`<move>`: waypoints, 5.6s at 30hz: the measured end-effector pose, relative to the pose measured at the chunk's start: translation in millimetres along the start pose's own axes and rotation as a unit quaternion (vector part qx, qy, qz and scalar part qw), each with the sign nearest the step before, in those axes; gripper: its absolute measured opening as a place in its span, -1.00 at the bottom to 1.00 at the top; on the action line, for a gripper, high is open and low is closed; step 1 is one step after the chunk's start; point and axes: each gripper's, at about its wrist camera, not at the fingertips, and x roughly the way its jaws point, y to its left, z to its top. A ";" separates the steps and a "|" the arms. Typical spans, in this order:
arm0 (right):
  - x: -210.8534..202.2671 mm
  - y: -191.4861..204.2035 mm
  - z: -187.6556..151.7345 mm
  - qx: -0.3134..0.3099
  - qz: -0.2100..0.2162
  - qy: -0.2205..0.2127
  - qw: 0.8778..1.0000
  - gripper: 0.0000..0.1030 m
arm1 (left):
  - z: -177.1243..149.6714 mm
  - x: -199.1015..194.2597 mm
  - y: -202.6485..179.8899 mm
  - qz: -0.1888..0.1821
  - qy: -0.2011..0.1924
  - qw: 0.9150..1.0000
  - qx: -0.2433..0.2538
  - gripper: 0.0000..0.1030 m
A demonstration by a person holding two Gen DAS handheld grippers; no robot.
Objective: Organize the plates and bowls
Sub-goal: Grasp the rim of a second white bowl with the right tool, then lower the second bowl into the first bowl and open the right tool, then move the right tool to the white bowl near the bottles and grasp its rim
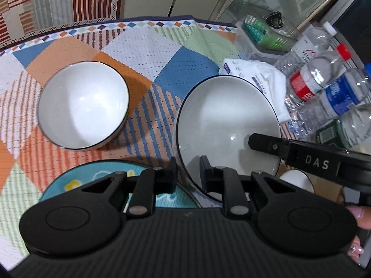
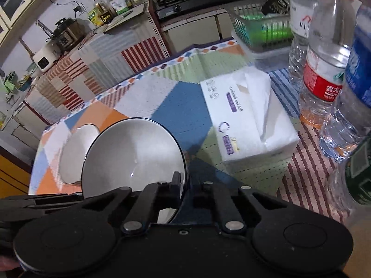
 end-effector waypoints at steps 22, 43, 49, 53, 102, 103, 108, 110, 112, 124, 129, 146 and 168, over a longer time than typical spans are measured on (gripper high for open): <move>-41.7 87.1 2.8 -0.073 0.075 -0.033 0.994 -0.76 | 4.9 -104.3 60.0 0.004 -0.050 0.998 -0.033 -0.65; 23.2 175.4 46.8 -0.247 0.023 -0.016 0.969 -0.78 | 30.8 -61.4 136.0 0.008 -0.018 0.993 -0.117 -0.66; 52.0 167.0 40.0 -0.225 0.015 0.004 0.974 -0.78 | 31.4 -33.9 140.9 0.031 0.002 0.992 -0.123 -0.66; 65.9 162.8 33.0 -0.208 0.014 0.010 0.978 -0.78 | 30.7 -24.5 139.1 0.051 0.009 0.992 -0.114 -0.65; 18.8 130.8 -9.2 -0.237 -0.010 -0.082 0.968 -0.56 | 30.9 -73.4 102.4 0.081 0.005 0.997 -0.017 -0.58; 8.0 122.8 -11.0 -0.228 -0.008 -0.088 0.970 -0.55 | 28.1 -79.1 97.9 0.076 0.001 0.997 -0.011 -0.58; -39.8 93.2 -20.2 -0.205 -0.010 -0.107 0.973 -0.55 | 15.2 -105.4 70.4 0.051 -0.020 0.998 0.023 -0.58; -59.0 86.7 -24.8 -0.213 -0.012 -0.116 0.970 -0.54 | 9.7 -114.3 56.0 0.046 -0.027 0.998 0.045 -0.58; -76.7 81.6 -31.1 -0.236 -0.018 -0.123 0.964 -0.54 | 5.1 -122.3 39.3 0.038 -0.032 0.996 0.073 -0.56; -135.9 51.7 -67.2 -0.283 -0.063 -0.131 0.948 -0.54 | -24.7 -134.6 -37.4 0.010 -0.038 0.986 0.160 -0.49; -128.6 22.2 -86.6 -0.264 -0.080 -0.153 0.949 -0.52 | -34.8 -117.9 -54.2 -0.006 -0.040 0.986 0.161 -0.48; -94.5 -54.3 -117.6 -0.178 -0.146 -0.091 0.969 -0.45 | -72.2 -9.3 -106.1 -0.015 -0.024 0.977 0.210 -0.37; -64.5 -45.2 -128.0 -0.116 -0.170 -0.028 0.978 -0.19 | -79.1 40.7 -107.6 -0.028 0.018 0.981 0.193 -0.43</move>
